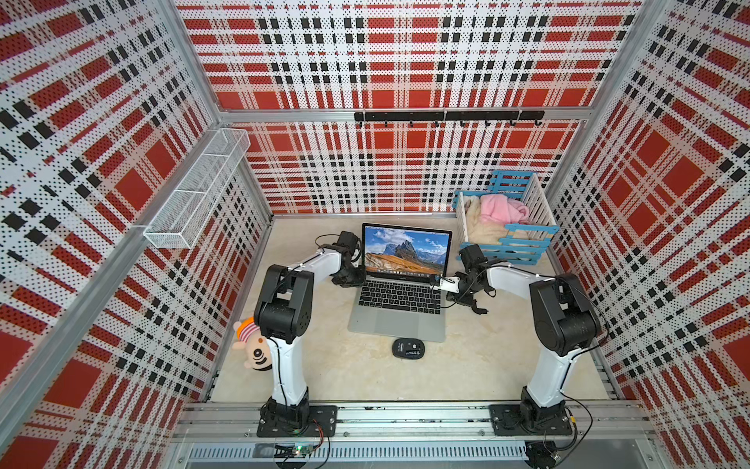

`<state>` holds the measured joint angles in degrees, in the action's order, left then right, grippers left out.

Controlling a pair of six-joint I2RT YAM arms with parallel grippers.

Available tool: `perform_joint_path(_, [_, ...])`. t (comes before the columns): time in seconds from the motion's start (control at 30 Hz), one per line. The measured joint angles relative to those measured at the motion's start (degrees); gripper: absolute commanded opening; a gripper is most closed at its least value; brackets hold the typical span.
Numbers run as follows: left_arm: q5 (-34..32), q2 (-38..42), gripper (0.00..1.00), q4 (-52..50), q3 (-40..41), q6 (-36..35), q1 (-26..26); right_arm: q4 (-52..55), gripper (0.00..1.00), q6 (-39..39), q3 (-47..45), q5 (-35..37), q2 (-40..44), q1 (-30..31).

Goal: Remove the wireless mouse receiver from the laptop
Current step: Take out the USB plug from the USB port.

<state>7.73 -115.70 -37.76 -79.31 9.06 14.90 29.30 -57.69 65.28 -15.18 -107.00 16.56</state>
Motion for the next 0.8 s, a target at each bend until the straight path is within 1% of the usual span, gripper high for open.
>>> perform_joint_path(0.17, [0.00, -0.07, 0.27, -0.13, -0.11, 0.00, 0.00, 0.76, 0.00, 0.02, -0.63, 1.55, 0.85, -1.40])
perform_joint_path(0.3, [0.00, -0.09, 0.30, -0.20, -0.20, -0.22, 0.00, 0.92, 0.00, 0.13, -0.63, 2.60, 1.03, -2.12])
perform_joint_path(0.4, [-0.09, -0.07, 0.36, -0.20, -0.39, -1.05, -0.04, 0.94, 0.00, 0.37, -0.63, 2.82, 1.07, -2.12])
perform_joint_path(0.57, [0.61, 0.28, 0.43, -0.20, -0.37, -3.06, -0.42, 1.07, 0.00, 1.22, -1.18, 3.13, 1.81, -2.19])
perform_joint_path(0.7, [3.26, 2.34, 0.47, -0.83, 1.90, -4.46, -1.07, 2.14, 0.00, 2.47, -2.05, 3.21, 3.54, -2.23])
perform_joint_path(0.8, [8.07, 6.43, 0.48, -0.87, 4.11, -4.83, -1.99, 3.17, 0.00, 3.67, -2.43, 2.73, 6.32, -2.21])
